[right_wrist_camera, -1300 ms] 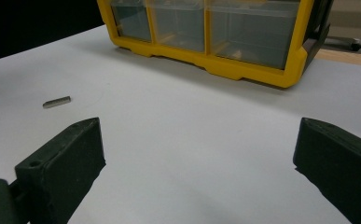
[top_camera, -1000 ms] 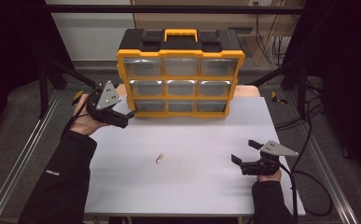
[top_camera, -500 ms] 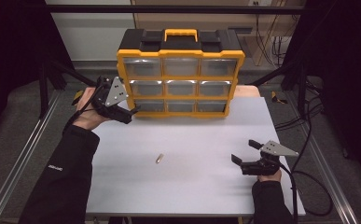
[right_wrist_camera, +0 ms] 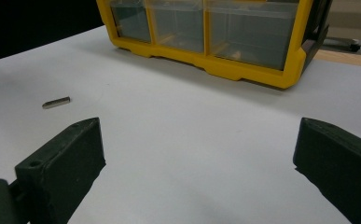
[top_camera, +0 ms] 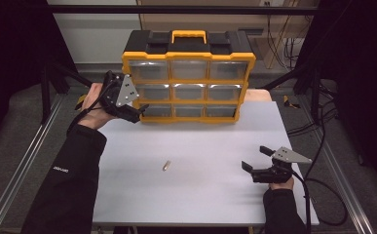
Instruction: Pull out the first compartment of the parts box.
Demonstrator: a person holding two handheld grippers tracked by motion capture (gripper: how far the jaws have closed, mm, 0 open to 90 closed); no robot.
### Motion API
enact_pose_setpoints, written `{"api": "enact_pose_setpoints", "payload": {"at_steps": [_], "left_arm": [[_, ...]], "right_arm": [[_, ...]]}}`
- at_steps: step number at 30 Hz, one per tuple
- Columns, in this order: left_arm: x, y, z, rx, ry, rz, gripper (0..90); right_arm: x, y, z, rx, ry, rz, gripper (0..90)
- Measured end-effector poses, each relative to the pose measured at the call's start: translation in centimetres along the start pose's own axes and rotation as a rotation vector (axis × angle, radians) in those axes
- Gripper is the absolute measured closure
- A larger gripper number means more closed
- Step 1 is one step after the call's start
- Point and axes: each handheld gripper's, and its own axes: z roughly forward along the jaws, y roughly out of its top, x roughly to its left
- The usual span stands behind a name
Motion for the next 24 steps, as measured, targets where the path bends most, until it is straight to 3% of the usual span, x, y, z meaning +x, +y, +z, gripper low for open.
{"api": "enact_pose_setpoints", "payload": {"at_steps": [24], "left_arm": [[1.1,1.6,2.5,0.054,0.056,0.130,0.2]], "right_arm": [[0.0,0.0,0.0,-0.001,-0.002,-0.001,2.1]]}}
